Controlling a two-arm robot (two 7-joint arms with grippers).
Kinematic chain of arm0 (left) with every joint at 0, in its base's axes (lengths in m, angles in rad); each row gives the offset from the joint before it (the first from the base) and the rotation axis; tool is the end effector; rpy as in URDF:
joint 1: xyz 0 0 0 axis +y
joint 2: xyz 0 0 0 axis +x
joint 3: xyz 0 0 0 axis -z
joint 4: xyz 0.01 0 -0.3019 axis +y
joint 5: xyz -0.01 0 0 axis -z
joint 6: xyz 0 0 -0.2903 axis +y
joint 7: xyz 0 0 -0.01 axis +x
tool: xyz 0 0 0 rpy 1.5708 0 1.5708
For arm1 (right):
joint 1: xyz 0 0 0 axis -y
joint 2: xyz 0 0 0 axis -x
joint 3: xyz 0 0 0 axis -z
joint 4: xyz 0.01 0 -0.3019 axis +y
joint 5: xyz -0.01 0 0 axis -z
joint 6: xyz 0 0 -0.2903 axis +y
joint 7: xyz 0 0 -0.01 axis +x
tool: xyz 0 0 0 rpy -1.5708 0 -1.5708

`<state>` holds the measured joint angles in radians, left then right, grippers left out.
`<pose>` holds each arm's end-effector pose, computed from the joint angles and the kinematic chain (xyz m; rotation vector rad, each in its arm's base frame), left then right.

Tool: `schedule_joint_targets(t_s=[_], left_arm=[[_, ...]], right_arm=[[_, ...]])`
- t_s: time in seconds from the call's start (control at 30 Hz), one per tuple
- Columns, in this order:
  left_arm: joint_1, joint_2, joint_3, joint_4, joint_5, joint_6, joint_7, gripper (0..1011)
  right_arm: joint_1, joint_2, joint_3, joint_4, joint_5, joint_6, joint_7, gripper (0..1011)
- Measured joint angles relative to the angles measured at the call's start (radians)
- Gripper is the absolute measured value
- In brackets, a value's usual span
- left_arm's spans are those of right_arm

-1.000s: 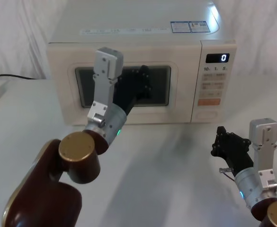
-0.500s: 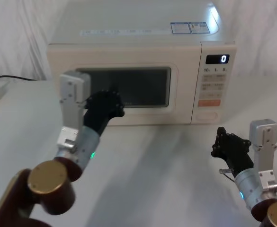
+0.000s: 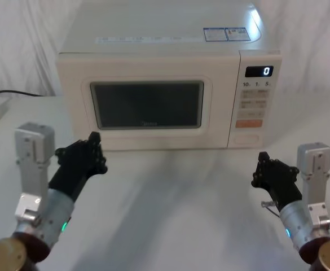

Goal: Press the button to open the microwave door with one hand; close the microwave door with the other hand.

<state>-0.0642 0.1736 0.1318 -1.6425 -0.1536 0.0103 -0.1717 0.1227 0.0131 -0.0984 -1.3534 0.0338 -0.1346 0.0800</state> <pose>0.3257 0.0100 -0.2728 -0.0541 -0.0983 1.2567 0.3435 0.0246 -0.3359 0.0361 -0.0224 -1.3979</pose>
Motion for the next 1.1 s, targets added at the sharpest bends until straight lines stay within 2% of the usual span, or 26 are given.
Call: schedule_joint_targets(t_s=[0.3, 0.53, 0.73, 1.1], left_arm=[[0.09, 0.012, -0.041, -0.034, -0.03, -0.024, 0.004, 0], [0.127, 0.005, -0.063, -0.035, -0.042, -0.038, 0.017, 0], [0.148, -0.003, -0.073, -0.026, -0.05, -0.05, 0.021, 0], [0.15, -0.005, -0.074, -0.022, -0.052, -0.056, 0.021, 0]], right_arm=[[0.0, 0.0, 0.0, 0.0, 0.0, 0.0, 0.0, 0], [0.0, 0.0, 0.0, 0.0, 0.0, 0.0, 0.0, 0], [0.0, 0.0, 0.0, 0.0, 0.0, 0.0, 0.0, 0], [0.0, 0.0, 0.0, 0.0, 0.0, 0.0, 0.0, 0]])
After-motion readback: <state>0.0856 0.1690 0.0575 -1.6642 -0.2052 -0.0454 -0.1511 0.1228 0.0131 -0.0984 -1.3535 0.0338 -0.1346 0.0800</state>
